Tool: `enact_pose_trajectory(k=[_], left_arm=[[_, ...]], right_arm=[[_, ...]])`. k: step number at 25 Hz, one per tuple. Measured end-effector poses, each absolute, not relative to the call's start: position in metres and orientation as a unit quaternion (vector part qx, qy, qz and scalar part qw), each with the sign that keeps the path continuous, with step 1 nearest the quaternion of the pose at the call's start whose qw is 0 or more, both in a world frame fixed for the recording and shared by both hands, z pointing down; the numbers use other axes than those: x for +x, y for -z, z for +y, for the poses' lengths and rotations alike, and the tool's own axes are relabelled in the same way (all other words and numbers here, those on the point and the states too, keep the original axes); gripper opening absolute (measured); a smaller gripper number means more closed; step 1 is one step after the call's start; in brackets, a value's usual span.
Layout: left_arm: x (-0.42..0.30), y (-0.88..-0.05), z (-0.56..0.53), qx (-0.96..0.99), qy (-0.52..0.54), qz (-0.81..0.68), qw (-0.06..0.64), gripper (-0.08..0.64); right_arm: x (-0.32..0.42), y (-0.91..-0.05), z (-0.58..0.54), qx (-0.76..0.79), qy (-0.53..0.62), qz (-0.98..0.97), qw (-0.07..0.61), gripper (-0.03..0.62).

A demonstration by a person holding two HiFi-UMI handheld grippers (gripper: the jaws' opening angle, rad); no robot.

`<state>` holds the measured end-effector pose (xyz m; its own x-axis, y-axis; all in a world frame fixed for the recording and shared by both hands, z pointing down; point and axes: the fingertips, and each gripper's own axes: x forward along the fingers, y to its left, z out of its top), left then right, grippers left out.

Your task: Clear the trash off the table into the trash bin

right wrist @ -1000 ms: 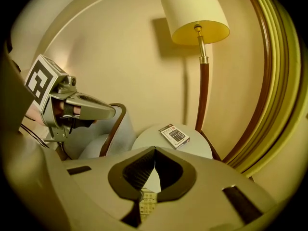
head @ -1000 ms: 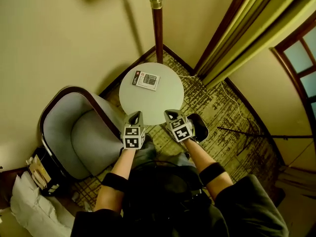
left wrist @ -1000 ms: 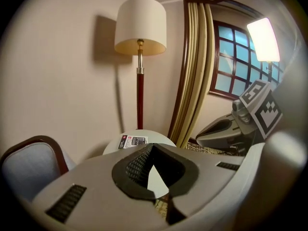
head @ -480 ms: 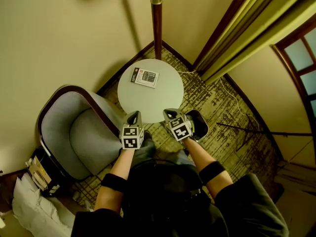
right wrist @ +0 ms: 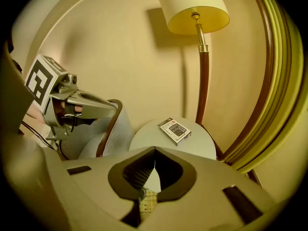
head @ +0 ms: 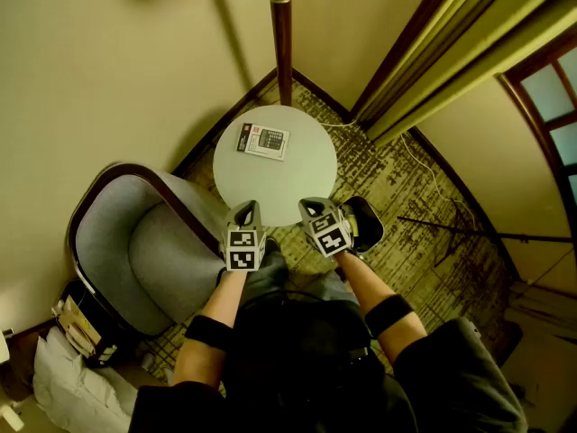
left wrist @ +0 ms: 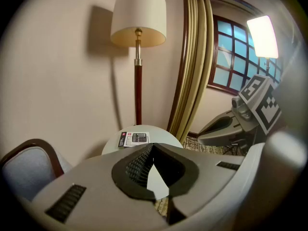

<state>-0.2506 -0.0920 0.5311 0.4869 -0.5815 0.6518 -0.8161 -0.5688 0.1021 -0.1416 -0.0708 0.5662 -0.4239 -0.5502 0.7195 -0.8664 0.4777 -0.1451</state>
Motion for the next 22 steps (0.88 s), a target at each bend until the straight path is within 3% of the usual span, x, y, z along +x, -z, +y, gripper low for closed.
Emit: enact_pose_trajectory(k=[7,13,18,22], left_arm=[[-0.246,-0.552,-0.126,0.856,-0.317,-0.365,0.182,0.042],[-0.244,-0.588,-0.158,0.863,-0.362,-0.315,0.157,0.144],[-0.239,-0.62,-0.186,0.864,-0.404,-0.279,0.109,0.228],[-0.232,-0.651,-0.204,0.859,-0.445,-0.253,0.033,0.273]], right_arm=[[-0.15,-0.575,-0.087,0.458,-0.27,-0.79,0.305,0.002],[-0.16,-0.589,-0.107,0.48,-0.293,-0.772,0.295,0.002],[-0.163,-0.606,-0.125,0.492,-0.316,-0.759,0.288,0.002],[-0.16,-0.622,-0.135,0.493,-0.33,-0.754,0.281,0.002]])
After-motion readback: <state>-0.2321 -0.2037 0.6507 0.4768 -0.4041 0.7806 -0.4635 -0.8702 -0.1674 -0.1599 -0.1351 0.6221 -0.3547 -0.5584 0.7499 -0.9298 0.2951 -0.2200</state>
